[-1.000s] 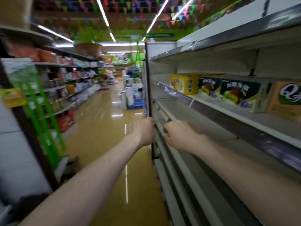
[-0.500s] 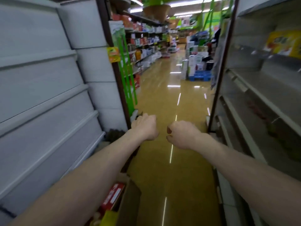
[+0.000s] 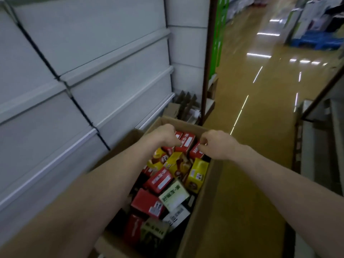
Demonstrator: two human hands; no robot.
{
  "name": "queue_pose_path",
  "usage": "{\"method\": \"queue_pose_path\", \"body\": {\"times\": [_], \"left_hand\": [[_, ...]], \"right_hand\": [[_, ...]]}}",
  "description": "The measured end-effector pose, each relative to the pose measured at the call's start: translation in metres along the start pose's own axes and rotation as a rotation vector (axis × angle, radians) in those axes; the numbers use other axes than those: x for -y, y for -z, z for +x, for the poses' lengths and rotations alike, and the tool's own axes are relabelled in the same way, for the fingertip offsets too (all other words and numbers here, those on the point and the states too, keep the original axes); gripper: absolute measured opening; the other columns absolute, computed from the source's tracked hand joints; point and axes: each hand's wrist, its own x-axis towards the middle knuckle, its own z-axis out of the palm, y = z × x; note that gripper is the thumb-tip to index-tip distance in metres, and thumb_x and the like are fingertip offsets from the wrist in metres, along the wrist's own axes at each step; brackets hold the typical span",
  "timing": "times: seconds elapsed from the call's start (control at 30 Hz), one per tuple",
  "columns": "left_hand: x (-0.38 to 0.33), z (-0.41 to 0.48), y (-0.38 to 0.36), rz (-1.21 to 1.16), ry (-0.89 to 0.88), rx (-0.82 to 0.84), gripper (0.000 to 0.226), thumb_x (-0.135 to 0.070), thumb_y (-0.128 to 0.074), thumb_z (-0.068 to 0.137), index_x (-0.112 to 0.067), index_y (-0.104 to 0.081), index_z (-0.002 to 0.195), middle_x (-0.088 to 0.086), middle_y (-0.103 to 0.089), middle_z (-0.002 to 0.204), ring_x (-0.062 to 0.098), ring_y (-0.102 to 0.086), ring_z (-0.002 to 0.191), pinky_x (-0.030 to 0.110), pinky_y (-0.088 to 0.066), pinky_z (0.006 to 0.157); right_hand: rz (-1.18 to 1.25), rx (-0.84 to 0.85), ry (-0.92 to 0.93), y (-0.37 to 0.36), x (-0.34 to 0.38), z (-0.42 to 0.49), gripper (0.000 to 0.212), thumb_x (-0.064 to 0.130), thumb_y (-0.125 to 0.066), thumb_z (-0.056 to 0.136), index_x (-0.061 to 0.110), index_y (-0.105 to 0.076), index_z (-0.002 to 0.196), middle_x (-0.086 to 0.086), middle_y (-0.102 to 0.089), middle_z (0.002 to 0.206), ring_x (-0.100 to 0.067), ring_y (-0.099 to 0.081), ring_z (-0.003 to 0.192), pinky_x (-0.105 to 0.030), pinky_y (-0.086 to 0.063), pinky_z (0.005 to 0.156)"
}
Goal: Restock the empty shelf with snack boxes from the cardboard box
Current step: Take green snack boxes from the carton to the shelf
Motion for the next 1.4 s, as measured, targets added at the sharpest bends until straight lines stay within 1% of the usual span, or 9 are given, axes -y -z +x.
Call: {"method": "queue_pose_path", "body": {"times": [0.27,0.4,0.47,0.63,0.8,1.0,1.1,1.23,1.4], "left_hand": [[0.091,-0.007,-0.058,-0.177,0.122,0.145,0.034,-0.031,-0.067,0.088,-0.010,-0.059,0.115,0.001,-0.062,0.111,0.015,-0.059,0.092,0.027,-0.048,0.070],[0.114,-0.007,-0.093,-0.341,0.200,0.208,0.036,-0.028,-0.068,0.089,-0.008,-0.060,0.119,0.005,-0.059,0.123,0.024,-0.058,0.112,0.029,-0.047,0.093],[0.119,-0.011,-0.110,-0.405,0.221,0.235,0.042,-0.024,-0.064,0.093,-0.006,-0.056,0.130,0.007,-0.055,0.126,0.024,-0.055,0.117,0.025,-0.042,0.088],[0.131,-0.023,-0.153,-0.549,0.300,0.238,0.021,-0.019,-0.052,0.098,-0.011,-0.065,0.112,-0.002,-0.057,0.086,0.011,-0.053,0.068,0.022,-0.044,0.058],[0.137,-0.032,-0.175,-0.790,0.392,0.151,0.019,-0.019,-0.054,0.097,-0.014,-0.067,0.109,-0.001,-0.060,0.094,0.019,-0.061,0.087,0.029,-0.051,0.076],[0.139,-0.040,-0.181,-1.110,0.637,0.152,0.013,-0.024,-0.059,0.095,-0.012,-0.063,0.098,0.007,-0.061,0.085,0.019,-0.057,0.067,0.028,-0.049,0.054],[0.139,-0.046,-0.184,-1.265,0.672,0.226,0.025,-0.034,-0.060,0.094,-0.011,-0.059,0.106,0.006,-0.062,0.087,0.019,-0.060,0.075,0.030,-0.052,0.061],[0.139,-0.052,-0.191,-1.452,0.601,0.315,0.050,-0.046,-0.062,0.090,-0.013,-0.049,0.125,0.019,-0.058,0.127,0.031,-0.060,0.111,0.047,-0.047,0.095],[0.126,-0.052,-0.196,-1.591,0.501,0.298,0.046,-0.043,-0.069,0.084,-0.018,-0.056,0.120,0.011,-0.065,0.119,0.028,-0.063,0.107,0.043,-0.050,0.084]], "right_hand": [[0.033,0.173,-0.054,-0.085,0.038,0.014,0.023,0.034,-0.054,0.094,0.013,-0.064,0.094,-0.002,-0.064,0.094,-0.018,-0.063,0.086,-0.034,-0.055,0.078],[0.130,0.268,-0.151,-0.122,0.039,0.020,0.037,0.045,-0.051,0.094,0.010,-0.061,0.100,-0.008,-0.064,0.097,-0.019,-0.059,0.084,-0.031,-0.048,0.071],[0.241,0.334,-0.247,-0.144,0.036,0.024,0.051,0.056,-0.048,0.091,0.009,-0.060,0.107,-0.012,-0.064,0.107,-0.022,-0.060,0.092,-0.032,-0.046,0.072],[0.507,0.422,-0.479,-0.184,0.036,0.030,0.091,0.072,-0.043,0.084,0.010,-0.029,0.148,-0.013,-0.038,0.148,-0.033,-0.043,0.128,-0.045,-0.045,0.100],[0.754,0.314,-0.586,-0.206,0.037,0.023,0.073,0.052,-0.055,0.087,0.012,-0.032,0.143,-0.010,-0.043,0.139,-0.033,-0.047,0.121,-0.050,-0.050,0.093],[0.890,0.238,-0.530,-0.184,0.026,0.000,0.044,0.040,-0.058,0.084,0.019,-0.047,0.121,-0.003,-0.057,0.108,-0.021,-0.058,0.095,-0.042,-0.056,0.076],[0.994,0.248,-0.481,-0.167,0.016,-0.011,0.036,0.025,-0.058,0.087,0.021,-0.049,0.122,0.000,-0.055,0.110,-0.020,-0.055,0.099,-0.045,-0.055,0.084],[1.066,0.193,-0.465,-0.156,0.009,-0.020,0.043,0.013,-0.058,0.086,0.025,-0.050,0.126,-0.002,-0.048,0.124,-0.021,-0.051,0.110,-0.043,-0.056,0.086],[1.089,0.246,-0.420,-0.161,0.014,-0.025,0.046,0.010,-0.058,0.084,0.026,-0.048,0.126,-0.004,-0.049,0.128,-0.021,-0.052,0.110,-0.039,-0.056,0.082]]}}
